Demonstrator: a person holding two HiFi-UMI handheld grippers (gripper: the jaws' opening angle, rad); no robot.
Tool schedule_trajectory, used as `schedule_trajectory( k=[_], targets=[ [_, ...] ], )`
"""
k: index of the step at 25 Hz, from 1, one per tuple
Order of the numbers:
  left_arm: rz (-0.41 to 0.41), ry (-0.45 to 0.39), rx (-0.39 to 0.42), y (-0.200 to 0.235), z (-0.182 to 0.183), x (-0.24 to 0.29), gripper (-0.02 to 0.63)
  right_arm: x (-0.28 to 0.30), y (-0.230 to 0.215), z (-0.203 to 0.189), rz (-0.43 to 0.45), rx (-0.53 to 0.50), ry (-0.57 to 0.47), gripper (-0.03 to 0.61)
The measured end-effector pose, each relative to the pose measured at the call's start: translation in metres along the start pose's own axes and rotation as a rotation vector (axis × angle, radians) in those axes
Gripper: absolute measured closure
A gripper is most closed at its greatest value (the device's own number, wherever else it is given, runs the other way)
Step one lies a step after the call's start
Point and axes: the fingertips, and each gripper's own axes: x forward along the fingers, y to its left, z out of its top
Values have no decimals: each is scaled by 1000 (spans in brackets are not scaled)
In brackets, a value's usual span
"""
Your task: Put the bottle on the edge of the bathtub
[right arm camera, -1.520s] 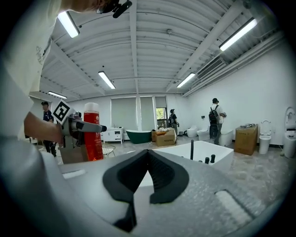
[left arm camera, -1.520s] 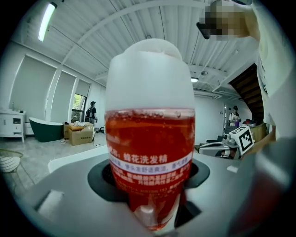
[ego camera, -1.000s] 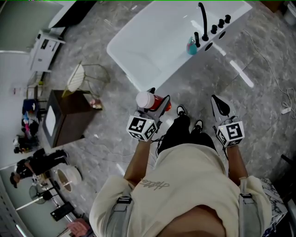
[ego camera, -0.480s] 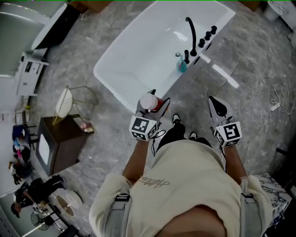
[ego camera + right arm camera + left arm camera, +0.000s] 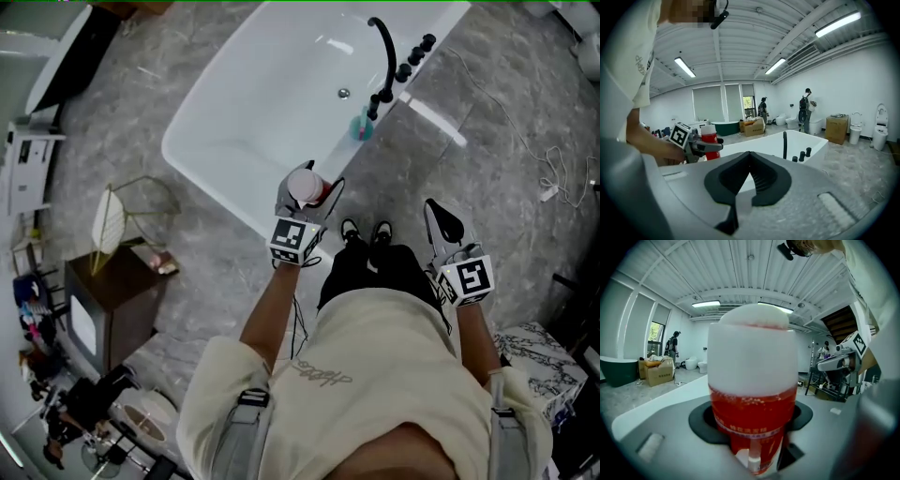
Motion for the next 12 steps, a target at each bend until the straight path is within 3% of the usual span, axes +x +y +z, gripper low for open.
schedule_trajectory(
  k=[5,12],
  targets=[
    [-13,5,21,15,-38,54,310,16,-20,-53,26,80,80,577],
    [-2,64,32,33,-108,118,310,48,-40,-117,113,106,187,577]
  ],
)
